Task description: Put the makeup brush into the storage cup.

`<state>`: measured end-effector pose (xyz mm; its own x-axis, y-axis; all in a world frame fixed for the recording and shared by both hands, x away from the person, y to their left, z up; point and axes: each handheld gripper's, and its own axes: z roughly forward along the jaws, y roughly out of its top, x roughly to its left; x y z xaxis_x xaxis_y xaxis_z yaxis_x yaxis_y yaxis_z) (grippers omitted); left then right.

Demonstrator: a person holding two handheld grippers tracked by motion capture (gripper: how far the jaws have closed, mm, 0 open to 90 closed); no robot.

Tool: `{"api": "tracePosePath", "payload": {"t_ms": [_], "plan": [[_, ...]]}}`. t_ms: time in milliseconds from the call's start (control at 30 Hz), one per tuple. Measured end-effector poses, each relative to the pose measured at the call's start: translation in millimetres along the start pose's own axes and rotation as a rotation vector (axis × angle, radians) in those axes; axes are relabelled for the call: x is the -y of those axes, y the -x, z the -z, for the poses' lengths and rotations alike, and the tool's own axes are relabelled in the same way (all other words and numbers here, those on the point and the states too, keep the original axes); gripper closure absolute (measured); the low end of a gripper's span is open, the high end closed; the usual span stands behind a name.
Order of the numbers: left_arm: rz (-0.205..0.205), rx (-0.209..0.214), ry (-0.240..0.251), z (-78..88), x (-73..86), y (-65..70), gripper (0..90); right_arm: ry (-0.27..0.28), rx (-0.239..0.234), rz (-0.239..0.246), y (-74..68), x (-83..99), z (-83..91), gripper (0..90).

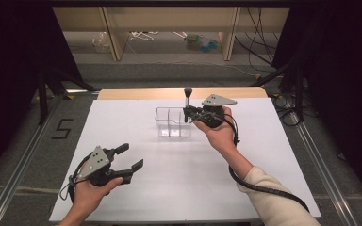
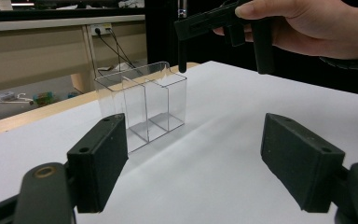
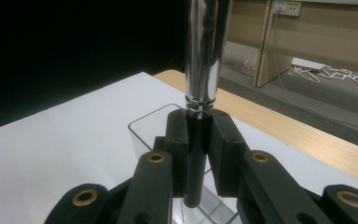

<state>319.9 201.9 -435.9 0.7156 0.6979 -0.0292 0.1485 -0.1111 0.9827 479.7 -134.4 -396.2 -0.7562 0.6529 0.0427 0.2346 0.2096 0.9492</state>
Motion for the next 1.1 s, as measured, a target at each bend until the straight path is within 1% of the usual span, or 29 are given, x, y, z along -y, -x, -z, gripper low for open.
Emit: {"api": "tracePosePath", "payload": {"t_ms": [200,233,300,500,733,800,967,1000,1100], "plan": [[0.0,0.0,0.0,-0.1,0.1,-0.1,22.6,0.007,0.001,-0.003,0.4,-0.6,-1.1,79.5],[0.005,-0.001,0.0,-0.1,0.2,0.2,22.6,0.004,-0.001,-0.007,0.2,-0.5,-1.1,79.5],[0.004,-0.001,0.001,-0.1,0.1,0.1,22.6,0.008,0.003,-0.002,0.6,-0.4,-1.9,79.5],[0.005,0.0,0.001,-0.1,0.2,0.1,22.6,-0.001,0.007,-0.005,1.6,-0.8,-1.9,79.5],[-0.001,0.001,0.0,0.0,0.1,-0.1,22.6,0.003,0.01,-0.003,2.6,-1.8,-2.2,79.5],[0.007,0.0,0.001,-0.3,0.3,0.2,22.6,0.003,0.012,-0.005,2.9,-2.1,-2.3,79.4],[0.003,0.001,0.001,-0.1,0.2,0.0,22.6,0.01,0.02,-0.001,3.8,-2.4,-3.8,79.4],[0.007,0.0,0.001,-0.1,0.3,0.1,22.7,0.014,0.019,-0.001,3.9,-2.3,-4.3,79.5],[0.0,0.001,0.001,0.0,0.2,-0.2,22.7,0.012,0.015,-0.007,3.6,-2.5,-4.5,79.5]]}}
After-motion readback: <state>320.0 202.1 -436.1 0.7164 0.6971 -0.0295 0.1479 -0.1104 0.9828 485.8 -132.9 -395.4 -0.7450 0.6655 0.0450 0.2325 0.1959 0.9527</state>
